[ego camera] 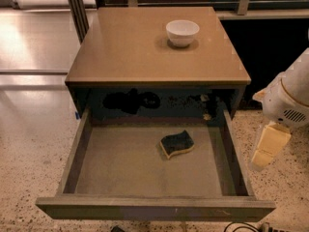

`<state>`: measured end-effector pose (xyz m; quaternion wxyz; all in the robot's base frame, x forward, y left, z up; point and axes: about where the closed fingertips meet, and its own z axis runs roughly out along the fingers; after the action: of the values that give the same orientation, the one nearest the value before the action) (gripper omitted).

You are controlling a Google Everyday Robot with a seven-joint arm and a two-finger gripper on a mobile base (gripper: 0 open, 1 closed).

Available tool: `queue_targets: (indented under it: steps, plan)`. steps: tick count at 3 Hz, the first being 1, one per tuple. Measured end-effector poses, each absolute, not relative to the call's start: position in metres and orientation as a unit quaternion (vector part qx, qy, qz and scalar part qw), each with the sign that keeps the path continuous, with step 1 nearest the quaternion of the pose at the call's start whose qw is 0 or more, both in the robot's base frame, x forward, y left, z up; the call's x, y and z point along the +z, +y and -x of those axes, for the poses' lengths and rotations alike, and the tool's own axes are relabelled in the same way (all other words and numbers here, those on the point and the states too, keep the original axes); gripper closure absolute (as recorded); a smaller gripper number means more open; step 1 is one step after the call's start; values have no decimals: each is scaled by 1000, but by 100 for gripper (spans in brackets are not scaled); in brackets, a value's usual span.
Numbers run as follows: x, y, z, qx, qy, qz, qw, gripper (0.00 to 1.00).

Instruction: Pick sponge from top drawer and place on counter

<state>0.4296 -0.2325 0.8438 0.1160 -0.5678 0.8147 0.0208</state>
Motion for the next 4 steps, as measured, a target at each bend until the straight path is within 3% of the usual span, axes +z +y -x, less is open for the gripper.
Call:
queue_targets:
  steps: [1, 3, 4]
  plan:
    - [832, -225, -429, 35, 810, 574, 119, 0]
    - [781, -161, -455, 69, 761, 625, 162, 0]
    - [781, -160, -455, 69, 761, 625, 162, 0]
